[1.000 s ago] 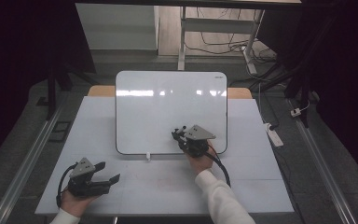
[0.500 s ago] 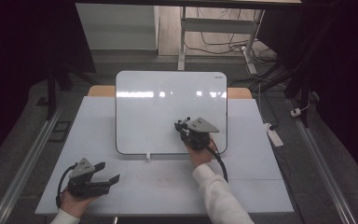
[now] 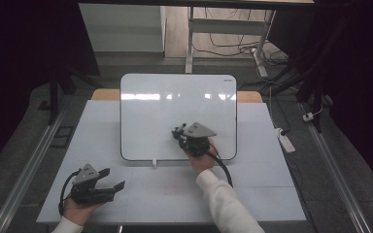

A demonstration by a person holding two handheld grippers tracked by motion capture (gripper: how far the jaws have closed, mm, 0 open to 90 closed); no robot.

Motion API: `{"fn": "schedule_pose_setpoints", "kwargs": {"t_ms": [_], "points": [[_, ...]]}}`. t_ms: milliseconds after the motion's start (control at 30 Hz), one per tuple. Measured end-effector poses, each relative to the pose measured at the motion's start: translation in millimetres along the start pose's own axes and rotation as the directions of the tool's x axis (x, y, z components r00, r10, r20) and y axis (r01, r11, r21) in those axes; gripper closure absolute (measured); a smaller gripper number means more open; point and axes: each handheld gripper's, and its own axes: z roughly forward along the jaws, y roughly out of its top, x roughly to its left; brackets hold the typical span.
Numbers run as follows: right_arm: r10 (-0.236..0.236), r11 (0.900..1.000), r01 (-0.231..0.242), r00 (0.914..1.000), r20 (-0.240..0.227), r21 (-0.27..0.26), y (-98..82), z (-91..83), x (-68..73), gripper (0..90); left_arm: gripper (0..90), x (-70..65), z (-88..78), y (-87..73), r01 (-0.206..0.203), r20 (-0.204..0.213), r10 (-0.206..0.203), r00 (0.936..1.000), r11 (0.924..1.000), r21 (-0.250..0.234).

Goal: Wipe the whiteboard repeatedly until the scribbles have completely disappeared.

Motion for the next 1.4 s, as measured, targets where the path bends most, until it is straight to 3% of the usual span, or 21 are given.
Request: {"fn": "schedule_pose_setpoints", "kwargs": {"t_ms": [33, 67, 167, 200, 233, 300, 333, 367, 400, 433, 500, 533, 600, 667, 733, 800, 933, 1000, 1167, 1300, 1400], "points": [[-0.037, 0.999, 0.037, 0.9993, 0.001, 0.006, 0.1, 2.4, 5.1, 77.1, 22.0, -0.1, -0.4, -0.2, 0.001, 0.0, -0.001, 1.0, 1.0, -0.002], [-0.032, 0.999, 0.032, 0.9995, 0.008, 0.001, 1.2, 3.1, 4.0, 77.1, 22.0, -0.1, -1.2, -0.6, 0.001, -0.002, -0.001, 1.0, 1.0, -0.003], [0.053, 0.997, -0.047, 0.9924, 0.111, -0.056, 4.3, -4.3, -13.2, 77.1, 22.0, 0.4, -3.2, -1.4, 0.005, -0.004, -0.005, 1.0, 0.9999, -0.009], [0.074, 0.996, -0.066, 0.9894, 0.125, -0.063, 4.5, -6.6, -16.9, 77.1, 22.0, 0.9, -3.1, -1.4, 0.007, -0.003, -0.007, 1.0, 0.9999, -0.009], [0.087, 0.995, -0.079, 0.9891, 0.118, -0.067, 3.5, -7.3, -17.0, 77.1, 22.0, 1.1, -2.5, -1.3, 0.008, -0.004, -0.008, 1.0, 0.9999, -0.008], [0.049, 0.999, -0.048, 0.9972, 0.057, -0.025, -0.2, -5.5, -6.4, 77.1, 22.1, 1.5, -1.3, -1.0, 0.005, -0.001, -0.005, 1.0, 1.0, -0.004], [0.011, 1.0, -0.011, 0.9999, 0.007, 0.003, -4.3, -3.6, 1.8, 77.1, 22.0, 1.4, -1.0, -0.8, 0.004, 0.0, -0.004, 1.0, 1.0, -0.002], [-0.05, 0.998, 0.05, 0.9988, -0.002, 0.024, -7.1, -4.2, 8.2, 77.1, 22.0, 1.0, -1.4, -0.9, 0.001, -0.001, -0.001, 1.0, 1.0, -0.003], [-0.072, 0.997, 0.071, 0.9974, 0.01, 0.031, -8.0, -6.8, 7.9, 77.1, 22.1, 0.8, -1.7, -1.0, 0.002, 0.0, -0.002, 1.0, 1.0, -0.004], [-0.024, 1.0, 0.023, 0.9994, 0.025, 0.015, -8.3, -10.2, 1.1, 77.1, 22.1, 0.6, -1.9, -1.0, 0.003, -0.001, -0.003, 1.0, 1.0, -0.005], [0.074, 0.997, -0.073, 0.9935, 0.086, -0.021, -7.5, -18.6, -15.1, 77.1, 22.1, -0.5, -2.4, -0.9, 0.002, -0.004, -0.002, 1.0, 1.0, -0.007], [0.086, 0.996, -0.084, 0.9928, 0.084, -0.023, -8.0, -20.1, -17.5, 77.1, 22.1, -0.8, -2.4, -0.6, 0.0, -0.002, 0.0, 1.0, 1.0, -0.007], [0.041, 0.999, -0.042, 0.9981, 0.046, 0.01, -10.1, -18.0, -7.5, 77.1, 22.0, -1.0, -1.1, -0.1, 0.0, -0.001, 0.0, 1.0, 1.0, -0.004], [0.018, 0.999, -0.015, 0.998, -0.06, 0.05, -17.7, -10.0, 10.7, 77.1, 22.0, -1.1, 0.3, 0.3, 0.0, 0.001, 0.0, 1.0, 1.0, 0.0], [-0.063, 0.994, 0.07, 0.9941, -0.088, 0.082, -21.6, -7.7, 24.5, 77.1, 22.0, -1.7, -0.6, -0.1, -0.002, -0.001, 0.002, 1.0, 1.0, -0.001], [-0.038, 0.995, 0.045, 0.9955, -0.087, 0.088, -22.2, -11.3, 19.3, 77.1, 22.0, -1.4, -2.4, -0.8, 0.0, -0.001, 0.0, 1.0, 1.0, -0.006], [0.02, 0.999, -0.022, 0.9989, 0.043, 0.045, -22.4, -30.9, -5.5, 77.1, 22.0, -0.4, -2.3, -0.6, 0.005, -0.002, -0.005, 1.0, 0.9999, -0.009], [0.038, 0.999, -0.04, 0.9971, 0.067, 0.037, -25.2, -36.2, -9.7, 77.1, 22.0, -1.0, -1.4, 0.1, 0.001, 0.001, -0.001, 1.0, 1.0, -0.006], [0.026, 0.996, -0.028, 0.9994, 0.025, 0.08, -31.6, -41.8, -5.8, 77.1, 22.0, -1.4, -1.7, 0.2, 0.001, 0.001, -0.001, 1.0, 1.0, -0.008], [0.116, 0.993, -0.117, 0.9932, 0.008, 0.031, -29.2, -62.2, -21.3, 77.0, 22.0, -0.4, -0.9, 0.4, 0.006, 0.0, -0.006, 1.0, 1.0, -0.008], [0.11, 0.993, -0.109, 0.9936, -0.025, 0.043, -24.6, -76.0, -23.5, 77.0, 22.0, -0.4, -0.5, 1.3, 0.008, -0.002, -0.008, 1.0, 0.9999, -0.013]]}}
